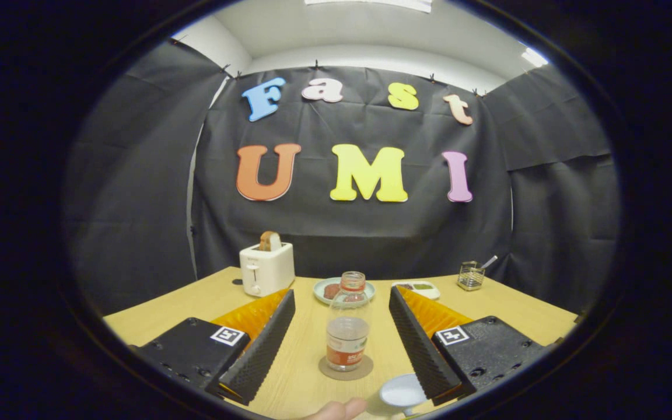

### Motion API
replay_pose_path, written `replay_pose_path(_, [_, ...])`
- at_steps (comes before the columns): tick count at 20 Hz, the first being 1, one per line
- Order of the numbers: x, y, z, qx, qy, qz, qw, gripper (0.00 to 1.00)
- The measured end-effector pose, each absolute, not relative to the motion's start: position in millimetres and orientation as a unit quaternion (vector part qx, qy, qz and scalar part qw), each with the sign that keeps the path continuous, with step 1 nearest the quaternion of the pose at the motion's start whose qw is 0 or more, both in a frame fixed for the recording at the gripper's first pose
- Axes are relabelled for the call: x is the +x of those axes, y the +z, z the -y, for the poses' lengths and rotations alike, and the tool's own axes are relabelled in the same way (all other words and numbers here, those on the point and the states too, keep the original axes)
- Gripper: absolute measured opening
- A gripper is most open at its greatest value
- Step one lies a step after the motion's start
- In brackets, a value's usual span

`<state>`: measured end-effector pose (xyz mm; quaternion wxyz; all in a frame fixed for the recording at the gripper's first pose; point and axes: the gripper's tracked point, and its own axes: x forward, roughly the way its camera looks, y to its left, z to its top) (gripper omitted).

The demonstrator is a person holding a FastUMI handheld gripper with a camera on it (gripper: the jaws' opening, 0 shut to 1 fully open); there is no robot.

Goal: Take the bottle from table, then pour the juice into the cup, finally place the bottle on the coaster

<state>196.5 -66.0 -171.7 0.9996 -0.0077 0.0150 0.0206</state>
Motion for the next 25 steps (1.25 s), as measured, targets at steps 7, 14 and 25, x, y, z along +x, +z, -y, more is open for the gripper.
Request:
replay_pose_path(7, [123,-95,70,0.017,0.033,0.020,0.999,1.00])
replay_pose_path(14, [56,-48,115,0.005,0.000,0.020,1.000,1.00])
replay_pose_path(25, [-5,-25,124,0.026,-0.019,0.025,0.999,1.00])
